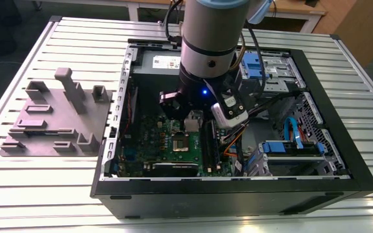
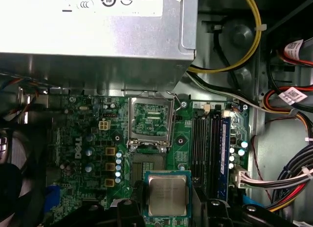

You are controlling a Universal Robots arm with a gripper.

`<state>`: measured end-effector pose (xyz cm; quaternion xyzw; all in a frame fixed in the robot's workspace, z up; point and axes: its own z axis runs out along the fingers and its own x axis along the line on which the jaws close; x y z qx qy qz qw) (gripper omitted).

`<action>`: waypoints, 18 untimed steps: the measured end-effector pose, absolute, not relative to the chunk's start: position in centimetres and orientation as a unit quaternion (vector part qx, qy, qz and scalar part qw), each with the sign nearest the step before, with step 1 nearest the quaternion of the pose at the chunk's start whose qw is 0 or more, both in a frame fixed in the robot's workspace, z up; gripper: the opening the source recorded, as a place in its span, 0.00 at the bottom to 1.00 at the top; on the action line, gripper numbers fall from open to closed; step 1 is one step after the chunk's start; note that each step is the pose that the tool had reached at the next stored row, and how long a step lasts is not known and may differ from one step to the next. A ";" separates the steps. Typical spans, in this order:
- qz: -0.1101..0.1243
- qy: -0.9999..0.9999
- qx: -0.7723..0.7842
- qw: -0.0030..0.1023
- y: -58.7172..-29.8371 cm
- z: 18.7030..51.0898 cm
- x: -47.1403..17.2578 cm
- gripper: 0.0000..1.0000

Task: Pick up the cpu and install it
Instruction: 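Place the cpu into insertion slot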

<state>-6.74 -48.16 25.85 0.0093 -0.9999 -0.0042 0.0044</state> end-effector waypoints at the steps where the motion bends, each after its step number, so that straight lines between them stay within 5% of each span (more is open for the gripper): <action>1: -0.004 -1.000 0.009 0.004 -48.2 25.8 -6.7 0.47; 18: -0.004 -1.000 0.007 0.004 -48.2 24.3 -7.4 0.47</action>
